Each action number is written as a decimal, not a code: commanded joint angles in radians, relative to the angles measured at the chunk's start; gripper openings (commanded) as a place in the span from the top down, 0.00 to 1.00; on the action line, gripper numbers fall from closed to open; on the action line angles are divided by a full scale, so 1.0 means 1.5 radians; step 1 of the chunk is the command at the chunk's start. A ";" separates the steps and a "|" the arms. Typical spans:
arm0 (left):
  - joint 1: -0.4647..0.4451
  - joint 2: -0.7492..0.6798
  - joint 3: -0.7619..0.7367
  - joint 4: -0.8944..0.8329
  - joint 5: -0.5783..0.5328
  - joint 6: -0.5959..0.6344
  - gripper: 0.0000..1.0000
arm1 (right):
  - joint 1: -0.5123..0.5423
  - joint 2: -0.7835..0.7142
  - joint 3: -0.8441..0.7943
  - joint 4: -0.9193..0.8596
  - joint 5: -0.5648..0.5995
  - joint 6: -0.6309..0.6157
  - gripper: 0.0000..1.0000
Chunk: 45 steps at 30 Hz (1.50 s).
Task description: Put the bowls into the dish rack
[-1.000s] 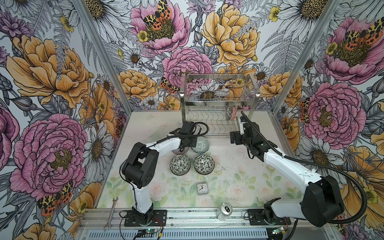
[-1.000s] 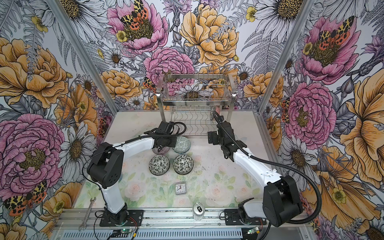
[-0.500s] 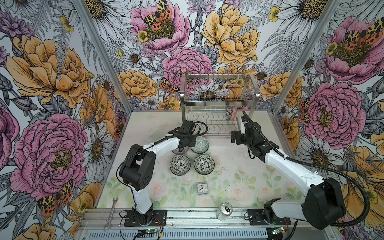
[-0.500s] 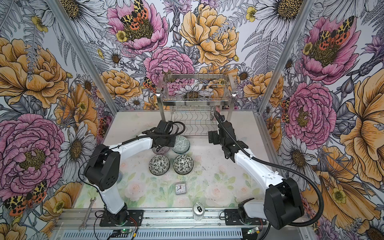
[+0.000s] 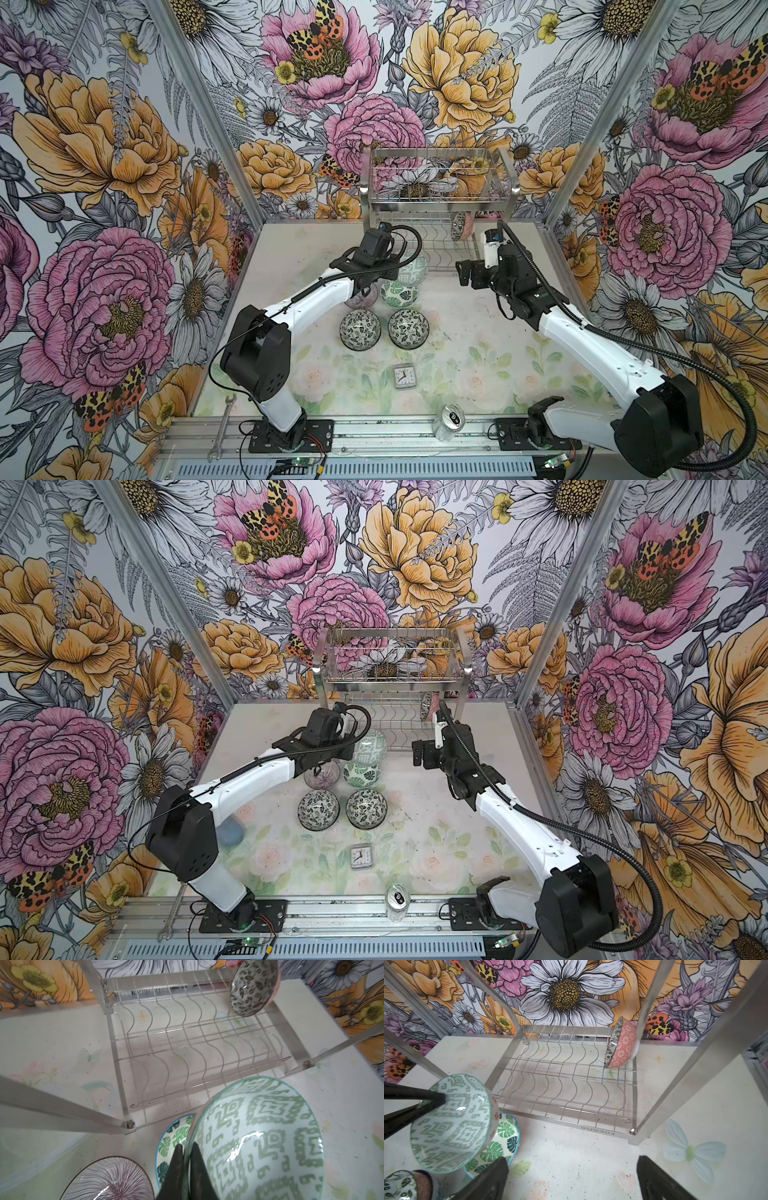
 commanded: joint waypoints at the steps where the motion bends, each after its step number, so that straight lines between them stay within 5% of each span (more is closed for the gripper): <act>1: -0.025 -0.026 -0.023 0.143 -0.017 -0.023 1.00 | 0.018 -0.014 0.032 0.006 -0.053 0.049 0.00; 9: -0.047 -0.022 -0.028 0.216 0.010 -0.045 1.00 | 0.064 0.066 0.065 0.023 -0.026 0.119 0.02; 14: -0.057 -0.025 -0.032 0.228 0.016 -0.045 1.00 | 0.065 0.114 0.060 0.080 -0.017 0.197 0.14; 20: -0.061 -0.021 -0.038 0.236 0.038 -0.047 1.00 | 0.069 0.137 0.070 0.104 -0.001 0.226 0.48; 26: -0.061 -0.022 -0.050 0.245 0.039 -0.044 1.00 | 0.074 0.141 0.076 0.104 0.006 0.218 0.99; 32: -0.060 -0.029 -0.043 0.197 0.040 -0.033 1.00 | 0.078 0.123 0.075 0.089 0.037 0.188 1.00; 33: -0.060 -0.033 -0.038 0.172 0.034 -0.023 0.88 | 0.079 0.118 0.076 0.082 0.051 0.175 1.00; 37: -0.056 -0.069 -0.039 0.083 -0.026 0.044 0.04 | 0.080 0.095 0.081 0.042 0.137 0.112 1.00; 45: 0.027 -0.157 -0.092 -0.017 -0.060 0.113 0.01 | 0.108 0.103 0.086 0.003 0.364 -0.044 1.00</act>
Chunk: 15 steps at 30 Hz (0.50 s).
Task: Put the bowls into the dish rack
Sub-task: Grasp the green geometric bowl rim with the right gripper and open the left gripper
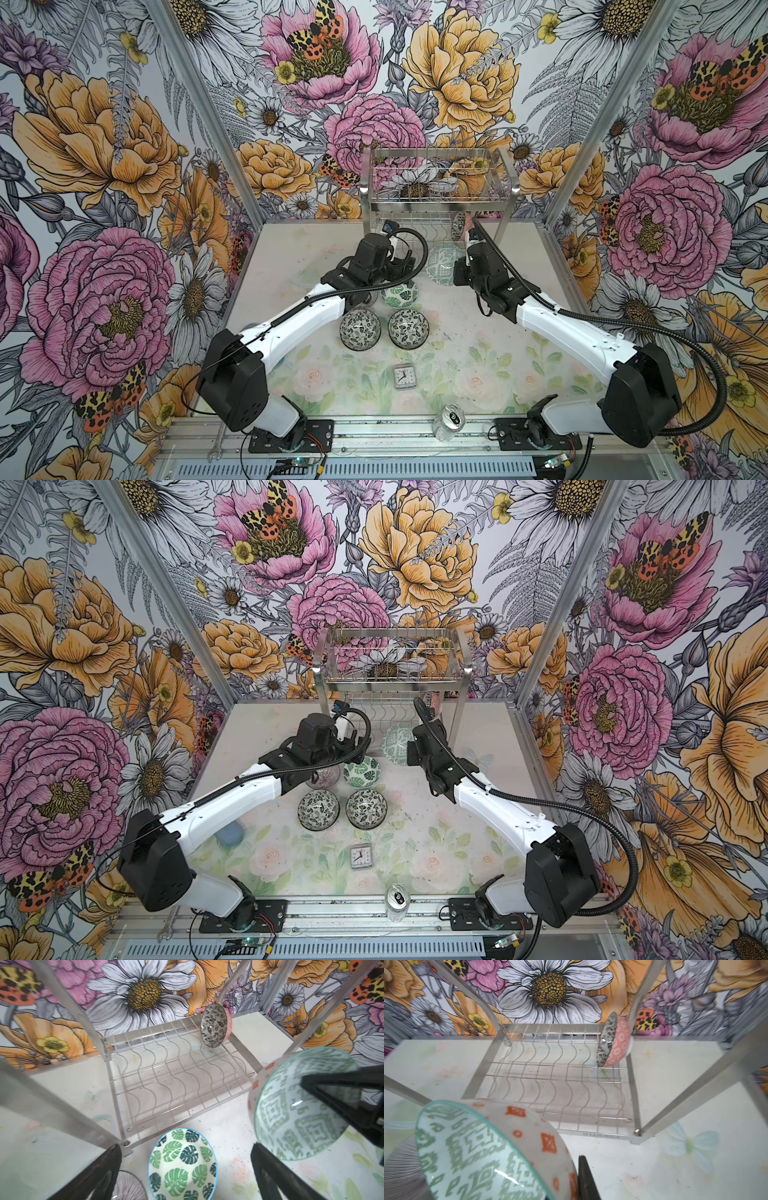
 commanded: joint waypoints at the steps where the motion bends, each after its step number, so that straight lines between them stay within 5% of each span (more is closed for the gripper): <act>1: 0.052 -0.034 -0.033 -0.056 -0.023 0.033 0.01 | 0.011 0.011 0.035 0.007 0.147 -0.086 1.00; 8: 0.090 -0.062 -0.061 -0.052 -0.027 0.045 0.01 | 0.048 0.127 0.114 0.034 0.347 -0.200 1.00; 15: 0.123 -0.069 -0.078 -0.033 -0.023 0.047 0.01 | 0.064 0.262 0.190 0.120 0.463 -0.317 1.00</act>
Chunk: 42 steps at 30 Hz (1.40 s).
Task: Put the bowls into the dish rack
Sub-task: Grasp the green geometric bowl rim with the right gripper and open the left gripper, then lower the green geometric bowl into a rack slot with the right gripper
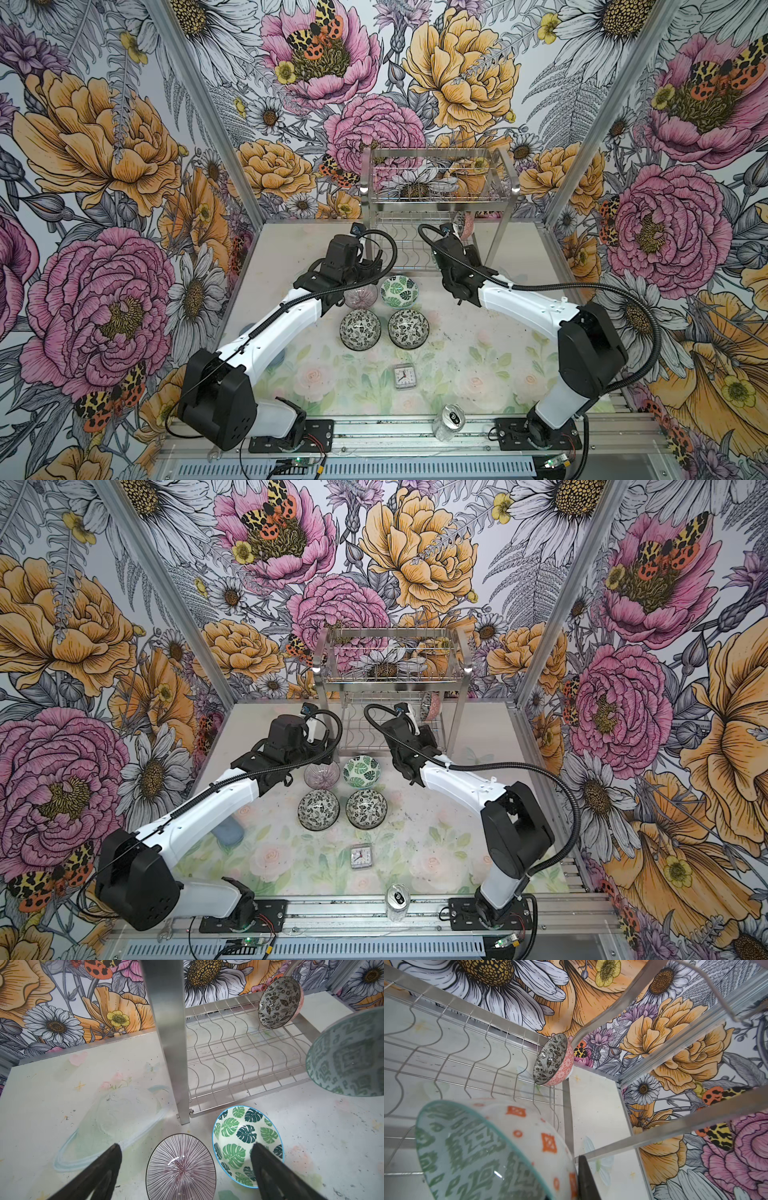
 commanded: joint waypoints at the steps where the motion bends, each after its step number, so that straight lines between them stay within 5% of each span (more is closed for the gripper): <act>1: 0.026 -0.018 -0.013 0.018 0.003 0.003 0.01 | 0.006 0.051 0.051 0.103 0.125 -0.106 1.00; 12: 0.029 -0.077 0.033 -0.095 -0.008 -0.037 0.01 | -0.016 0.164 0.051 0.279 0.198 -0.311 1.00; 19: 0.061 -0.120 0.066 -0.220 0.010 -0.012 0.01 | -0.061 0.179 0.049 0.306 0.193 -0.341 1.00; 29: 0.119 -0.091 0.062 -0.220 0.101 0.002 0.02 | -0.083 0.237 0.083 0.355 0.202 -0.413 1.00; 42: 0.143 -0.107 0.038 -0.220 0.091 0.002 0.01 | -0.104 0.317 0.142 0.407 0.227 -0.496 1.00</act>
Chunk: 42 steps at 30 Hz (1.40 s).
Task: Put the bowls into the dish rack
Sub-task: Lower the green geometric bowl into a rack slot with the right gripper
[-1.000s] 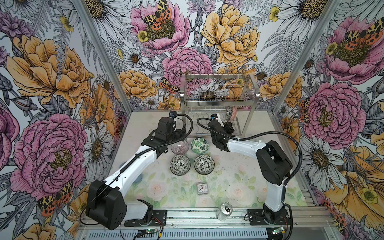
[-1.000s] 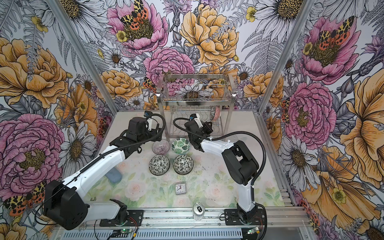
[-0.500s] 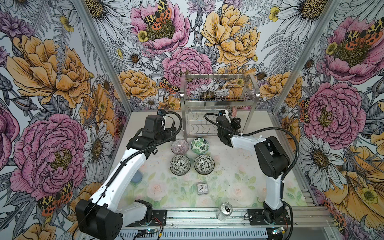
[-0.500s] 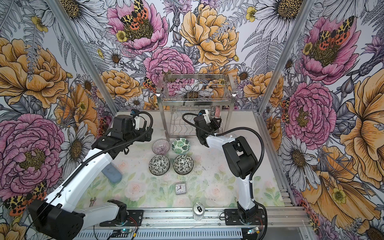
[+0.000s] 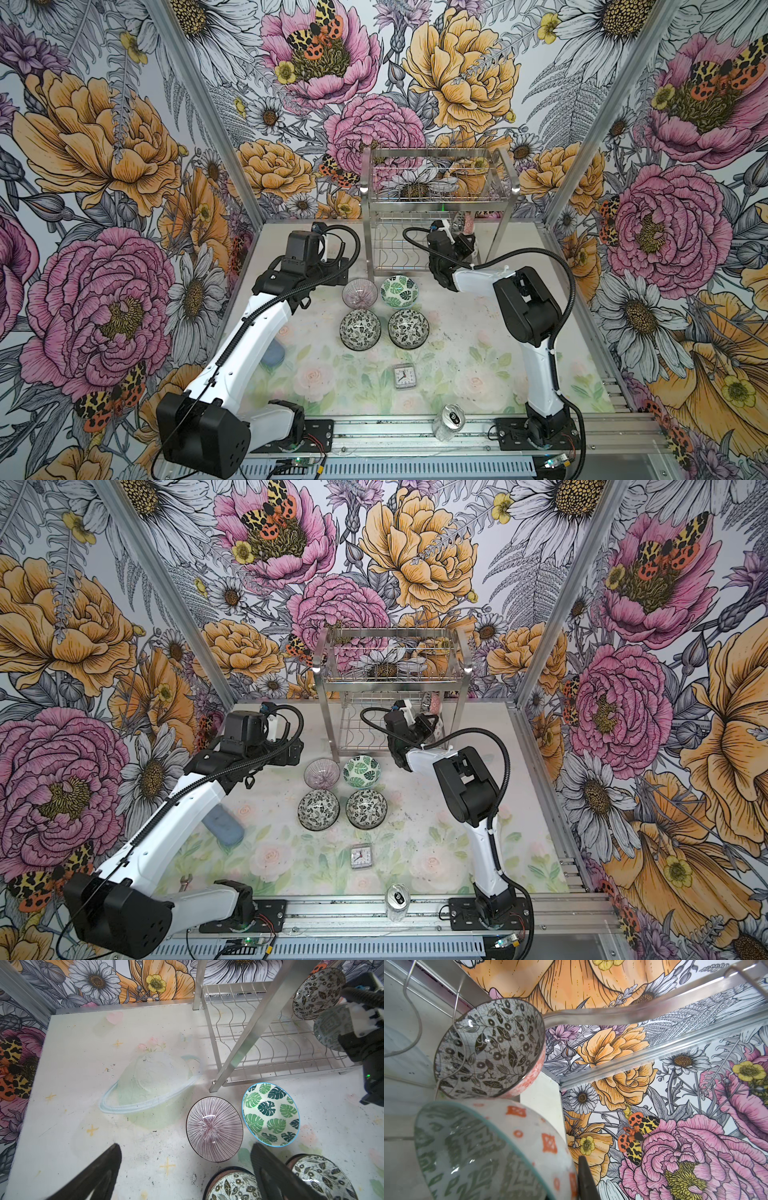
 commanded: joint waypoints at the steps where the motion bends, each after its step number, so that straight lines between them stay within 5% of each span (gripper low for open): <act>1: 0.005 -0.012 -0.008 0.001 0.009 0.012 0.01 | -0.011 0.016 0.025 0.040 0.031 -0.030 1.00; 16: 0.009 -0.006 -0.008 0.000 0.013 0.012 0.01 | -0.022 0.029 0.028 0.028 0.039 -0.035 1.00; 29: 0.010 -0.002 -0.007 0.000 0.015 0.012 0.01 | -0.015 0.024 0.055 -0.178 0.004 0.153 0.98; 42: 0.010 -0.003 -0.007 -0.001 0.017 0.012 0.01 | -0.014 0.008 0.060 -0.234 -0.008 0.202 0.83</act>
